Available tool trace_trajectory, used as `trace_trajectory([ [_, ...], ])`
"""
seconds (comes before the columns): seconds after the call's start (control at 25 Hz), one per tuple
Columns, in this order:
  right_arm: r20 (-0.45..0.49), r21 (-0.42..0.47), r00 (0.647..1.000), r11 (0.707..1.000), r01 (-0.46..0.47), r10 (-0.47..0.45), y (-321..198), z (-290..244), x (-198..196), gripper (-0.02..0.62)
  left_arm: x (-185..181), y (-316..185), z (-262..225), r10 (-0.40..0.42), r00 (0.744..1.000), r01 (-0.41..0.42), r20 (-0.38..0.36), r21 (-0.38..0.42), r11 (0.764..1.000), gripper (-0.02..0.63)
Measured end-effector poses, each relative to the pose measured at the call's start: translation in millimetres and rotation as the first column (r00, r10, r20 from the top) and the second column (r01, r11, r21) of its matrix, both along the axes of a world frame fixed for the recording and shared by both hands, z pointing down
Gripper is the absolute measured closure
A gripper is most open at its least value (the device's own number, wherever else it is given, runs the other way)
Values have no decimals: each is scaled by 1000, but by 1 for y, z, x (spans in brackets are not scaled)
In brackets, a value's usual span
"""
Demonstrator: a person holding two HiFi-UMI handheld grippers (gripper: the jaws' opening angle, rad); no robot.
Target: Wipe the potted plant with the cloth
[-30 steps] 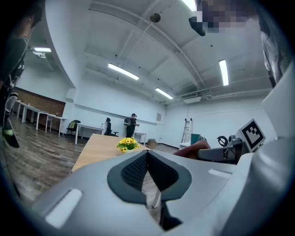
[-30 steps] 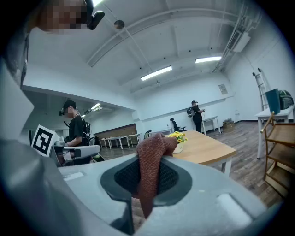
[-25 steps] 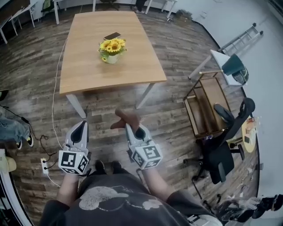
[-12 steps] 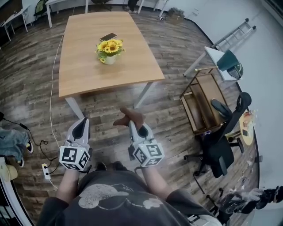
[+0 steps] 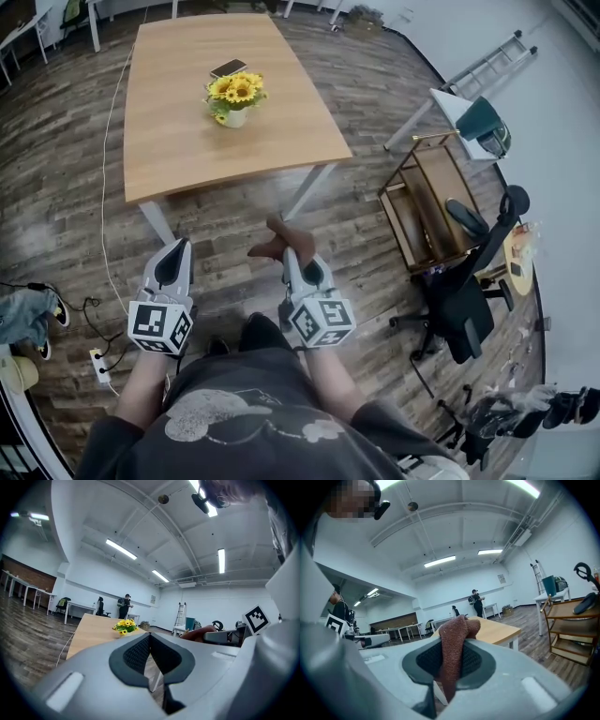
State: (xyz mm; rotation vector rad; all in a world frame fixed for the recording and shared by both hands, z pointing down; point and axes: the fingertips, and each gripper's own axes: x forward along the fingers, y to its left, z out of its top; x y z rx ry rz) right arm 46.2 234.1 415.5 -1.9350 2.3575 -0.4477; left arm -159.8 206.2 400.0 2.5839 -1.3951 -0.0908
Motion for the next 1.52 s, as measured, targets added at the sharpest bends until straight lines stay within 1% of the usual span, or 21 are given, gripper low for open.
trace_trajectory([
  [0.12, -8, -23, 1000, 999, -23, 23, -12, 7, 6, 552, 3, -6, 4, 8, 1000, -8, -4, -5, 1000, 588],
  [0.2, -4, -19, 1000, 1000, -18, 18, -24, 10, 7, 551, 5, -13, 6, 5, 1000, -5, -5, -6, 1000, 588],
  [0.4, 12, 14, 999, 999, 50, -50, -68, 8, 5, 552, 14, -40, 9, -14, 1000, 14, -1, -14, 1000, 588],
  [0.64, 8, 1, 993, 993, 118, -118, -134, 10, 16, 551, 37, -85, 13, -37, 999, 38, 15, -36, 999, 588],
  [0.8, 12, -1, 987, 987, 158, -158, -172, 9, 29, 551, 52, -118, 11, -72, 997, 72, 8, -33, 997, 588],
  [1.08, 24, -33, 981, 980, 194, -194, -225, 17, 64, 551, 84, -163, 17, -127, 991, 128, 34, -34, 991, 588],
  [1.36, 35, -55, 971, 969, 240, -239, -263, 28, 89, 551, 109, -200, 22, -172, 982, 174, 78, -23, 984, 586],
  [1.52, 44, -68, 970, 968, 243, -240, -274, 33, 97, 551, 121, -216, 28, -167, 981, 172, 99, -42, 984, 586],
])
